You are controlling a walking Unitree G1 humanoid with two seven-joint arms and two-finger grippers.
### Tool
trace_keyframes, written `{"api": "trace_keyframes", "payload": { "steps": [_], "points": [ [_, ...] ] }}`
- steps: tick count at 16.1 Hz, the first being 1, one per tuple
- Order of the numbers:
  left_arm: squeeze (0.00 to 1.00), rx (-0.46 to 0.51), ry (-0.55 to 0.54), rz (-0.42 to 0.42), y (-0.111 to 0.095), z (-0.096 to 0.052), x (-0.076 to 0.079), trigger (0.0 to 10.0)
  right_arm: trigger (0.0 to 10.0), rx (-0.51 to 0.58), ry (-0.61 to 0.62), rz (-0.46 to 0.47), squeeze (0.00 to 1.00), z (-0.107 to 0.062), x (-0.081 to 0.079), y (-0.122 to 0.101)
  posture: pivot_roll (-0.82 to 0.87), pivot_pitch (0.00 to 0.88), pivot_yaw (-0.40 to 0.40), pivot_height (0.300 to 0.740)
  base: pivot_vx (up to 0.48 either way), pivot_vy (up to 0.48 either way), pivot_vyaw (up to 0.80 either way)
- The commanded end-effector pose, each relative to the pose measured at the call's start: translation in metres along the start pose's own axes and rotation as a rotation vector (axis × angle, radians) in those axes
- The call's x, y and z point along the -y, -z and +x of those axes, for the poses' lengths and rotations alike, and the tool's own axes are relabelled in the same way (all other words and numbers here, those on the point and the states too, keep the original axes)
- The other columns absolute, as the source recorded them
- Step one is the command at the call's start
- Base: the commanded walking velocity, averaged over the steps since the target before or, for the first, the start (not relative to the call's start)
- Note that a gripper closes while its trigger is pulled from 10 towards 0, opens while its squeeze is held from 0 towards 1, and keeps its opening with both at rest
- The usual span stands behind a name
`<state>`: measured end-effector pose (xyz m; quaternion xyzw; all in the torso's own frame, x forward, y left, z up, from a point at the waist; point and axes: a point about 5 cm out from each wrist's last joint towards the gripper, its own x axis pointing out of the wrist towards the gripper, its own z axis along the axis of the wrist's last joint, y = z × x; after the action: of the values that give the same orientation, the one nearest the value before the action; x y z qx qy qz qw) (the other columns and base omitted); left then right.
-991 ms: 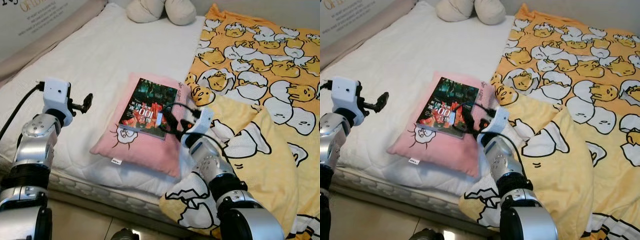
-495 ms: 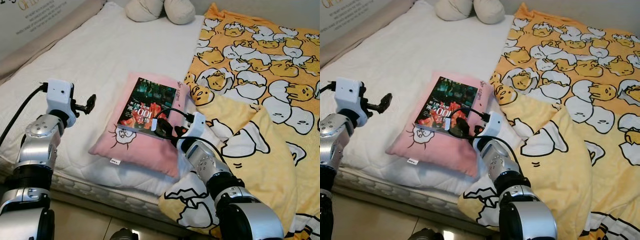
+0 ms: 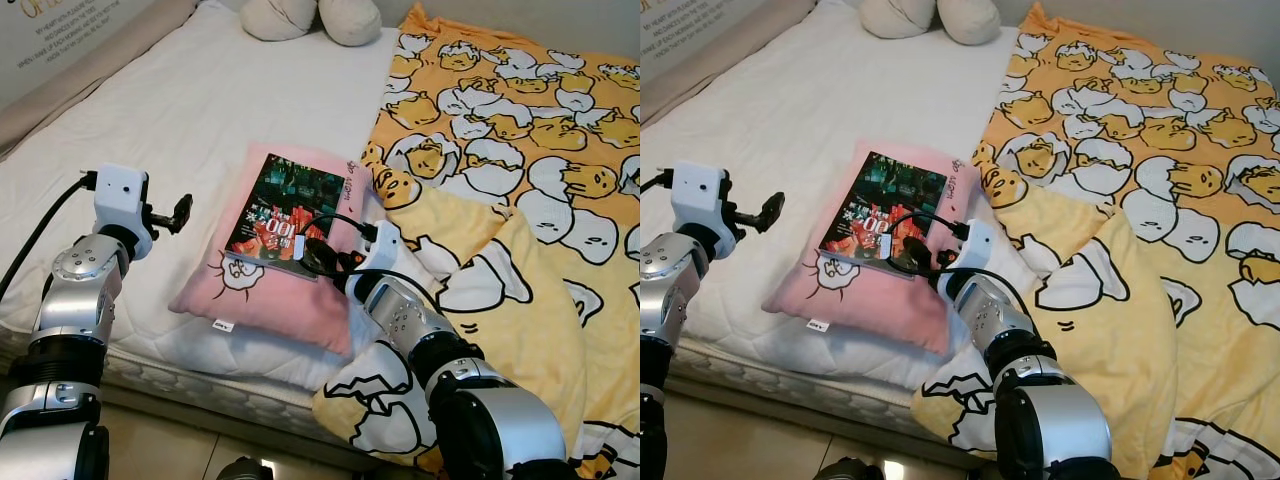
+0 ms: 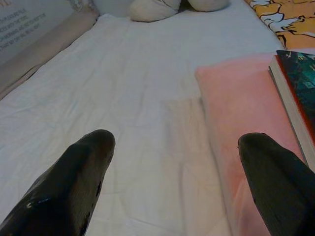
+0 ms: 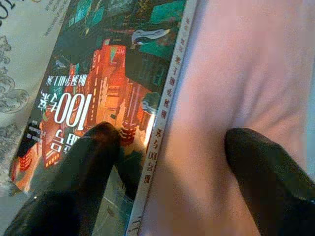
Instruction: Clean up the room
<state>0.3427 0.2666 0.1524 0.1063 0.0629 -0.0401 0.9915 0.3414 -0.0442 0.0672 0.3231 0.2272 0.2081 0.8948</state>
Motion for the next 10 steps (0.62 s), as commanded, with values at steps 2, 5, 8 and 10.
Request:
{"api": "trace_keyframes", "payload": {
  "steps": [2,5,8,10],
  "points": [
    [0.0,0.005,0.006,0.006,-0.002,0.0,0.004,10.0,0.0,-0.046,-0.162,-0.082,0.0,0.02,-0.065,0.019,0.06,0.085,-0.015,0.74,0.0,0.0,0.0],
    [0.0,-0.003,0.014,0.003,0.0,0.001,0.007,10.0,0.0,-0.047,-0.148,-0.083,0.0,0.02,-0.062,0.021,0.05,0.083,-0.014,0.74,0.0,0.0,0.0],
    [0.0,-0.015,0.04,-0.006,0.005,0.002,0.016,10.0,0.0,-0.046,-0.136,-0.07,0.0,0.018,-0.057,0.022,0.05,0.082,-0.013,0.74,0.0,0.0,0.0],
    [0.0,-0.022,0.063,-0.014,0.009,0.003,0.026,10.0,0.0,-0.018,-0.123,-0.074,0.0,0.018,-0.054,0.017,0.04,0.081,-0.015,0.74,0.0,0.0,0.0]
  ]
}}
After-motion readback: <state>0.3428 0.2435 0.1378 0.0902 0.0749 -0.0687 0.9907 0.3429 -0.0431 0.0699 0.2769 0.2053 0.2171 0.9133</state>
